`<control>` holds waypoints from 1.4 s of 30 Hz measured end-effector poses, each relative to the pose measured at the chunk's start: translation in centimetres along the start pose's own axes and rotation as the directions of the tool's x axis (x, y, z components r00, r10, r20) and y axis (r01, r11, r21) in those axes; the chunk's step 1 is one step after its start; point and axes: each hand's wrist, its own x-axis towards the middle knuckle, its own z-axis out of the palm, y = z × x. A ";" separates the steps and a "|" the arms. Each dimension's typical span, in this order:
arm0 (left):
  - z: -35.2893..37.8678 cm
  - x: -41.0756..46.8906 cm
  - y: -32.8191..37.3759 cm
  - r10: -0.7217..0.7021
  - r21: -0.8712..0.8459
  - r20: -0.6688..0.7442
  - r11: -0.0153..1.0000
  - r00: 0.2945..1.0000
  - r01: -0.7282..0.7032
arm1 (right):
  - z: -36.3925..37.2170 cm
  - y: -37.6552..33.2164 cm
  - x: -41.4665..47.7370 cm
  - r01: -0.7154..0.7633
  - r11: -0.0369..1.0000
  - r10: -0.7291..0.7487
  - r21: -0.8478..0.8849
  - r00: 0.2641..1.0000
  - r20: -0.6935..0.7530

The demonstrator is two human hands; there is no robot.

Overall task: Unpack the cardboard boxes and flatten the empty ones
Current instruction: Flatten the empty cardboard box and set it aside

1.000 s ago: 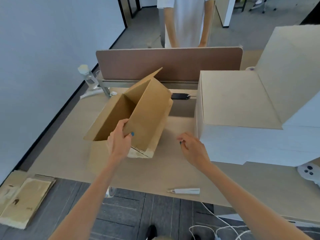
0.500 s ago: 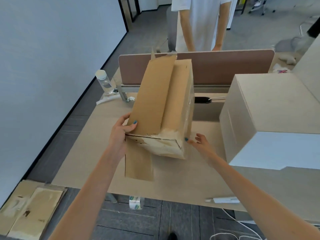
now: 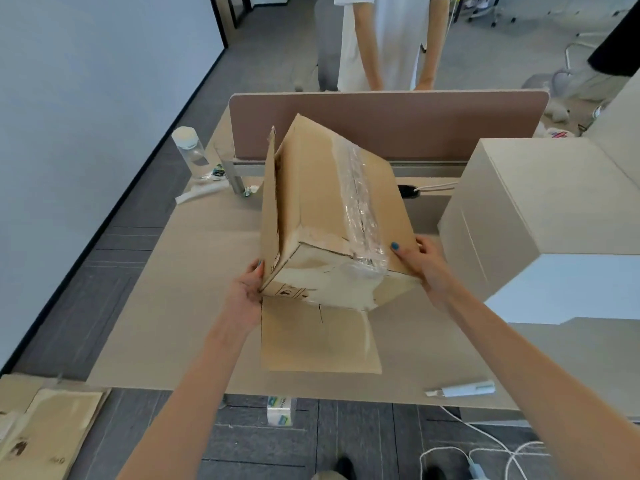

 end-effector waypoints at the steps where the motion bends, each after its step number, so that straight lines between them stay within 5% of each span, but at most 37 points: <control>1: -0.5 0.2 -0.3 -0.009 -0.002 0.017 1.000 1.000 0.009 | 0.2 -0.1 0.0 0.006 1.000 -0.006 0.027 1.000 -0.008; 6: -1.6 0.5 -0.4 0.070 0.177 -0.061 0.982 0.996 -0.058 | 2.0 -0.8 0.1 0.086 0.990 -0.095 -0.111 0.993 -0.076; 12: -3.2 0.3 0.5 0.065 0.424 0.105 0.900 0.992 -0.104 | 5.3 0.3 -0.1 0.168 0.931 -0.191 -0.324 0.981 -0.039; 16: -3.2 0.2 -0.4 0.119 0.599 0.107 0.785 0.987 -0.159 | 6.6 2.3 -0.2 0.135 0.928 -0.154 -0.347 0.988 -0.027; 26: -4.1 0.6 -6.1 0.269 0.701 0.209 0.629 0.940 -0.336 | 4.5 6.4 -1.2 0.098 0.928 -0.112 -0.358 0.993 -0.020; 28: -4.4 0.8 -6.5 0.303 0.783 0.193 0.525 0.933 -0.333 | 4.3 6.4 -1.4 0.172 0.844 -0.197 -0.508 0.980 0.004; 32: -4.7 0.2 -7.3 0.408 0.959 0.154 0.158 0.900 -0.236 | 3.5 6.8 -2.2 0.371 0.491 -0.362 -0.788 0.910 0.202; 35: -4.2 -0.7 -7.9 0.511 0.932 0.354 -0.118 0.784 -0.344 | 2.1 7.1 -2.5 0.426 0.397 -0.378 -0.813 0.883 0.278; 39: -3.2 -1.7 -9.5 0.465 0.776 0.628 -0.444 0.625 -0.449 | -0.1 7.5 -3.7 0.527 0.289 -0.423 -0.799 0.819 0.388; 42: -1.5 -2.8 -11.2 0.395 0.684 0.722 -0.534 0.569 -0.497 | -2.1 7.9 -5.4 0.598 0.174 -0.448 -0.782 0.755 0.478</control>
